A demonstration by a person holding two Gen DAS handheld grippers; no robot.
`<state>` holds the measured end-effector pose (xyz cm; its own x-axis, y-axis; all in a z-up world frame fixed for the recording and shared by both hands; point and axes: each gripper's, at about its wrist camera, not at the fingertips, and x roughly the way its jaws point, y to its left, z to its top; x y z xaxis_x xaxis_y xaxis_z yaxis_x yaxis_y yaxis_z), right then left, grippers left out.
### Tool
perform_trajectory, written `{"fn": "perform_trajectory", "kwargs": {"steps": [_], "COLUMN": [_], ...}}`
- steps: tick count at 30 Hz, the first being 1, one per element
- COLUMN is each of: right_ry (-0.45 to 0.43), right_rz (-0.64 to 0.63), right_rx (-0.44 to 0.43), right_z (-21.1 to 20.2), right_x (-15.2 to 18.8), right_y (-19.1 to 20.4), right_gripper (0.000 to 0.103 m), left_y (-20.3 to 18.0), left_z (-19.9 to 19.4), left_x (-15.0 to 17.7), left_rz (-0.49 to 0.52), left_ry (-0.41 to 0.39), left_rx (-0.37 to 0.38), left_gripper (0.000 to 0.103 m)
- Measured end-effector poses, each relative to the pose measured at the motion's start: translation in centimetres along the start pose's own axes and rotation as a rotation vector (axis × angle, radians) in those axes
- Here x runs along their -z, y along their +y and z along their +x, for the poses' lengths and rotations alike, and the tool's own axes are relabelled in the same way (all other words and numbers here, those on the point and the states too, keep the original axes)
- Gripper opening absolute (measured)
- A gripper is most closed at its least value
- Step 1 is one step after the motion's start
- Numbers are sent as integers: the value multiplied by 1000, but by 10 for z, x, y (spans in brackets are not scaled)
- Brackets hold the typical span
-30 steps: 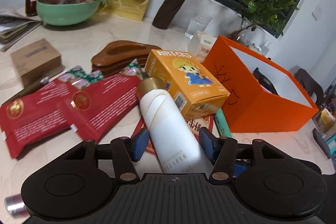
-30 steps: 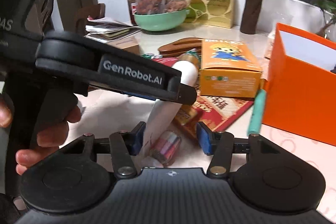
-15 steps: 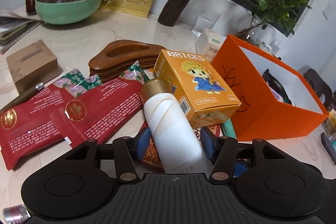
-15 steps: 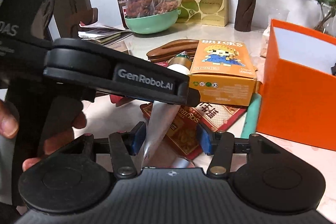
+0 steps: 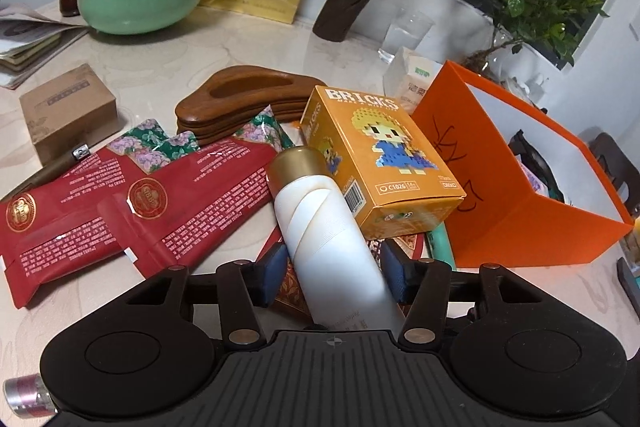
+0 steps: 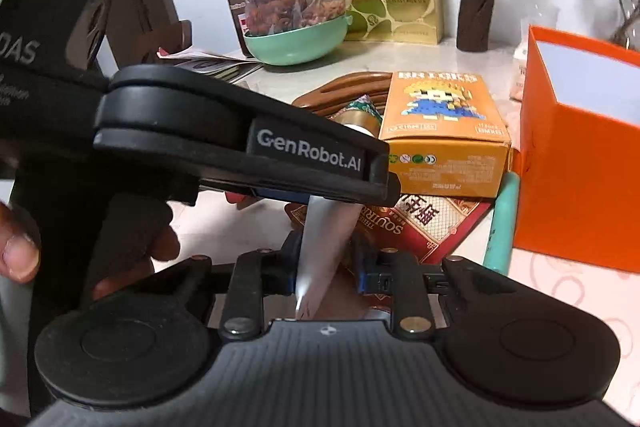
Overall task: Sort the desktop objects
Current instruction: 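Carry the white tube with the left gripper over the orange box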
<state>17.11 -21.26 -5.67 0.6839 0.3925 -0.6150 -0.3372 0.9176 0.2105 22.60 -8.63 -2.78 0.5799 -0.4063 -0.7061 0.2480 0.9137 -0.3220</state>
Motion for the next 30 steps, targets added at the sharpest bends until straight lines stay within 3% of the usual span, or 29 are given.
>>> {"fn": "perform_trajectory", "kwargs": {"steps": [18, 30], "right_ry": [-126, -216], "right_rz": [-34, -28], "right_rx": [26, 106], "right_z": [-51, -102], "right_x": [3, -4], "right_y": [7, -30], "right_gripper": [25, 25], "left_y": [-34, -103], "left_z": [-44, -48], "left_x": [5, -4], "left_rz": [15, 77], "left_ry": [-127, -178], "left_rx": [29, 106], "left_gripper": [52, 52]}}
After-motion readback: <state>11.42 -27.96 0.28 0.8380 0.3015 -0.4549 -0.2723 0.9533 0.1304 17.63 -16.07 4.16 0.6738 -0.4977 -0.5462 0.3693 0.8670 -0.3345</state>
